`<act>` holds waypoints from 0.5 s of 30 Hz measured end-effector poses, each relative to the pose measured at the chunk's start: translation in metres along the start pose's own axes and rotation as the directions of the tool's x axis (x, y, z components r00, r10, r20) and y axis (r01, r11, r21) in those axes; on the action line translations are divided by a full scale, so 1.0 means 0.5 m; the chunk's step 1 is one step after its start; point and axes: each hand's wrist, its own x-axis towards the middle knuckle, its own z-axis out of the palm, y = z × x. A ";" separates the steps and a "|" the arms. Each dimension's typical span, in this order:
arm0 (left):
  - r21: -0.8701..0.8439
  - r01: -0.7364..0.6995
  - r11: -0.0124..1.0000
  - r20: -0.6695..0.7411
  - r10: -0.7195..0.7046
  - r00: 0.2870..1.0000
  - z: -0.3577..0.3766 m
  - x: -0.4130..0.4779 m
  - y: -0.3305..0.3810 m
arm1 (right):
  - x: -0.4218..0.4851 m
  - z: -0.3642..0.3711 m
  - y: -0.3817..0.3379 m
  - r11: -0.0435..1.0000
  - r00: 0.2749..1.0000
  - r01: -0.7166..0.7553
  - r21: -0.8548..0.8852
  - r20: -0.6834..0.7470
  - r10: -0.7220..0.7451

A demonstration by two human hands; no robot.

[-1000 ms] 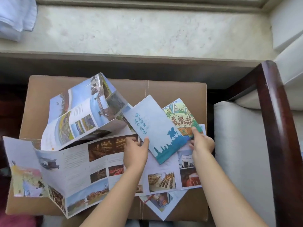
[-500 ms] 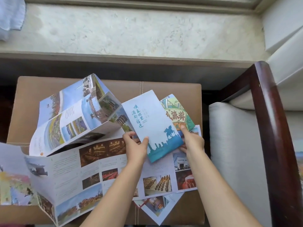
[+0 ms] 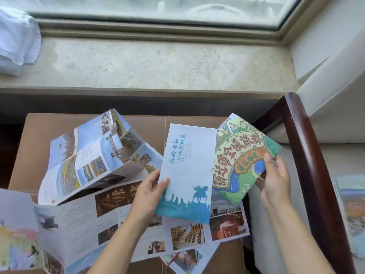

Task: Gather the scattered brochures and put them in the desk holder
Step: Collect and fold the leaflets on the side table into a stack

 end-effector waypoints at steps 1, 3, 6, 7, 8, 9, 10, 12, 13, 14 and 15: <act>-0.002 0.006 1.000 0.022 -0.006 1.000 -0.004 -0.004 0.006 | 0.005 -0.009 -0.015 1.000 1.000 0.011 -0.028 0.016 -0.010; -0.016 0.020 1.000 0.056 -0.019 0.998 -0.009 -0.010 0.014 | 0.011 -0.021 -0.036 0.996 0.998 0.030 -0.082 0.057 -0.026; -0.043 0.031 0.999 0.101 -0.026 0.995 -0.004 -0.014 0.023 | 0.004 -0.028 -0.047 0.987 0.993 0.042 -0.155 0.117 -0.024; -0.054 0.029 0.998 0.116 -0.023 0.993 -0.002 -0.015 0.024 | -0.003 -0.027 -0.044 0.985 0.991 0.034 -0.167 0.135 -0.011; -0.068 0.029 0.997 0.124 -0.021 0.992 0.001 -0.016 0.024 | -0.010 -0.025 -0.039 0.985 0.989 0.024 -0.169 0.149 0.002; -0.081 0.031 0.996 0.127 -0.021 0.992 0.004 -0.017 0.023 | -0.018 -0.023 -0.032 0.987 0.987 0.012 -0.161 0.161 0.014; -0.084 0.033 0.996 0.128 -0.022 0.991 0.006 -0.018 0.022 | -0.025 -0.020 -0.025 0.989 0.985 0.000 -0.150 0.169 0.025; -0.073 0.037 0.997 0.141 -0.026 0.990 0.006 -0.021 0.020 | -0.040 -0.011 -0.013 0.990 0.981 -0.023 -0.139 0.185 0.049; -0.062 0.046 0.997 0.155 -0.036 0.987 0.006 -0.022 0.018 | -0.048 -0.004 -0.007 0.990 0.979 -0.031 -0.140 0.197 0.059; -0.041 0.061 0.997 0.171 -0.053 0.984 0.008 -0.024 0.017 | -0.054 0.006 -0.001 0.988 0.976 -0.034 -0.147 0.207 0.064; -0.010 0.076 0.997 0.186 -0.073 0.980 0.013 -0.025 0.014 | -0.063 0.018 0.005 0.987 0.976 -0.032 -0.155 0.207 0.064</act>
